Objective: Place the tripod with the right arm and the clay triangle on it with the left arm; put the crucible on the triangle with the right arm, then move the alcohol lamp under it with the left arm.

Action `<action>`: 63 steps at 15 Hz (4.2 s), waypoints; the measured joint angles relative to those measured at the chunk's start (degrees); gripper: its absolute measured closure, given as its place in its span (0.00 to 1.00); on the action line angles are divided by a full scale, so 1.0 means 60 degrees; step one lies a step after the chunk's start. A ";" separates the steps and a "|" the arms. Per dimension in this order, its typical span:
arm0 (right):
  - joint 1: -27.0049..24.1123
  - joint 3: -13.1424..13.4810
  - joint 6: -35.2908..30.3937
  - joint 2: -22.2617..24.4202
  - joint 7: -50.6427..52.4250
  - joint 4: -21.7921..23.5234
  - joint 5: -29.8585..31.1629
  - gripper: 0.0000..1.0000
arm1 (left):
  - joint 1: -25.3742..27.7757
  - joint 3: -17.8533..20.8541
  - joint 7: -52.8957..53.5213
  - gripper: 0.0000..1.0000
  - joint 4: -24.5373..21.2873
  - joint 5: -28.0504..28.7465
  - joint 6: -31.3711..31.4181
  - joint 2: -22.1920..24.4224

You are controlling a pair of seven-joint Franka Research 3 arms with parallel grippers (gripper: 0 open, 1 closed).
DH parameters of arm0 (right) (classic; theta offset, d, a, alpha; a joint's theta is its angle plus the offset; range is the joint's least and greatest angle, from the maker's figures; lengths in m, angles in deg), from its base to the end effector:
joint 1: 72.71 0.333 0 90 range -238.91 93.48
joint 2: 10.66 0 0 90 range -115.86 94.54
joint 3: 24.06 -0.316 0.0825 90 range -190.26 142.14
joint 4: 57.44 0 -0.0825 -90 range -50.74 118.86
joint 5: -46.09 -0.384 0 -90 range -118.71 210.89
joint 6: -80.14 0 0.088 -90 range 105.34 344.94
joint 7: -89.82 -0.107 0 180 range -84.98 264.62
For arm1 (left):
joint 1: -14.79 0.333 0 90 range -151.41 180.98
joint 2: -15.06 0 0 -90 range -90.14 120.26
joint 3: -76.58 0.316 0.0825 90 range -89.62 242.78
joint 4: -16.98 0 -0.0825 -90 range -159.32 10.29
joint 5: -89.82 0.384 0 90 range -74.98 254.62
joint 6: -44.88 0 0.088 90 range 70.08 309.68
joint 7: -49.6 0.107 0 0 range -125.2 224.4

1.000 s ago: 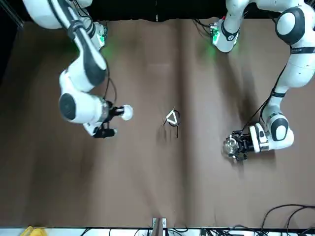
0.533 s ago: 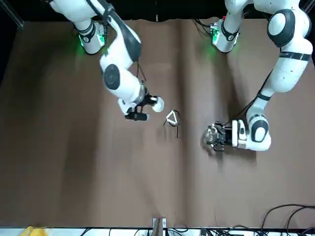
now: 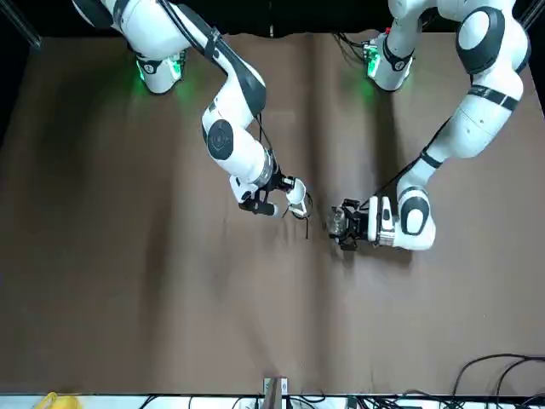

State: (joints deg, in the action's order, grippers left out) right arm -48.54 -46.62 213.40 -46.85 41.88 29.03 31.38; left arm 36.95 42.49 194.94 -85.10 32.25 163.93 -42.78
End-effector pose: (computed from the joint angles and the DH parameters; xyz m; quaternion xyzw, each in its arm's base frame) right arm 0.5329 0.4955 0.3411 -0.9625 0.1330 0.0815 0.2221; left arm 0.5766 -0.1640 0.0756 0.4922 -0.6032 0.4054 0.4792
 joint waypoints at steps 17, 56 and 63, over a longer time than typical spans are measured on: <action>0.0465 0.0383 0.0712 -0.0533 0.0003 -0.0020 0.0018 0.94 | -0.1145 -0.0031 0.0432 0.15 -0.0124 -0.1507 0.1215 0.0064; -0.3390 0.0673 -0.5500 0.2710 0.5464 -0.0480 0.0999 0.27 | -0.0445 0.0295 0.0921 0.26 -0.0990 -0.1691 0.1087 0.0895; -0.4451 0.0674 -0.6777 0.3514 0.6858 -0.0474 0.1551 0.26 | -0.0794 0.0307 0.0930 0.44 -0.0928 -0.1763 0.1050 0.0806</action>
State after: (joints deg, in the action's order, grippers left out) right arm -75.24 -42.58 172.73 -25.77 83.03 26.19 40.69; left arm 32.19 44.33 200.52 -90.67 21.67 170.23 -37.94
